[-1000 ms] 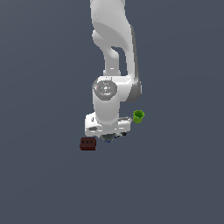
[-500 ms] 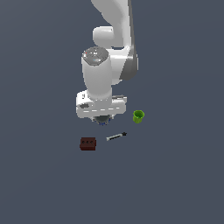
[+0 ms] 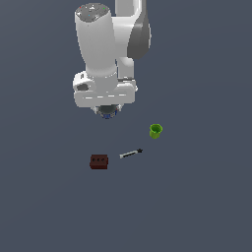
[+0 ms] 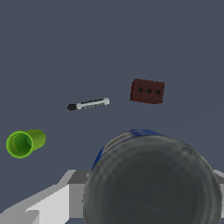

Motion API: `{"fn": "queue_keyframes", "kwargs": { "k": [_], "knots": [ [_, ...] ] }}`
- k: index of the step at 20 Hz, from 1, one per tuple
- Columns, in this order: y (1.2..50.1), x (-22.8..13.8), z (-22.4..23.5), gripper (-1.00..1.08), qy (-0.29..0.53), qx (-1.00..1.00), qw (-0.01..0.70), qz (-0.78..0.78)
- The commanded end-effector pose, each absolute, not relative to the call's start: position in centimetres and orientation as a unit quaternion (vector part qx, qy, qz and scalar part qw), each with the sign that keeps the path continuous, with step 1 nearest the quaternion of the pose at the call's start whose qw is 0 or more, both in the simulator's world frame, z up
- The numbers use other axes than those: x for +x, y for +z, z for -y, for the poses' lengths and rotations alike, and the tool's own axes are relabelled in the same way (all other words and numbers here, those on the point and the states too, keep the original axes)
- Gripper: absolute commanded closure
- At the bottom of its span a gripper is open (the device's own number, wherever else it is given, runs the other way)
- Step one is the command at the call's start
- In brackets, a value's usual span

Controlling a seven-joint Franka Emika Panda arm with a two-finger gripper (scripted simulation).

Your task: Pick up a designated object from a clutter of objects.

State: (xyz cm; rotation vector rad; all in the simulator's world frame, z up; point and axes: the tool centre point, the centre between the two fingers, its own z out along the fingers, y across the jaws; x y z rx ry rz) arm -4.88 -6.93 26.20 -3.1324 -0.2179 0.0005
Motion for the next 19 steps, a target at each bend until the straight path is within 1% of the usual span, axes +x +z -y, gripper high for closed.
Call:
{"fn": "queue_keyframes", "kwargs": {
  "k": [1,10,19],
  "knots": [
    [28.3,-6.1,7.6,1.08,0.0,-0.998,0.001,0.069],
    [33.7,-9.1,9.4,1.08,0.0,-0.998,0.001,0.069],
    [35.6,-9.9,10.1,1.08,0.0,-0.998,0.0,0.069]
  ]
}}
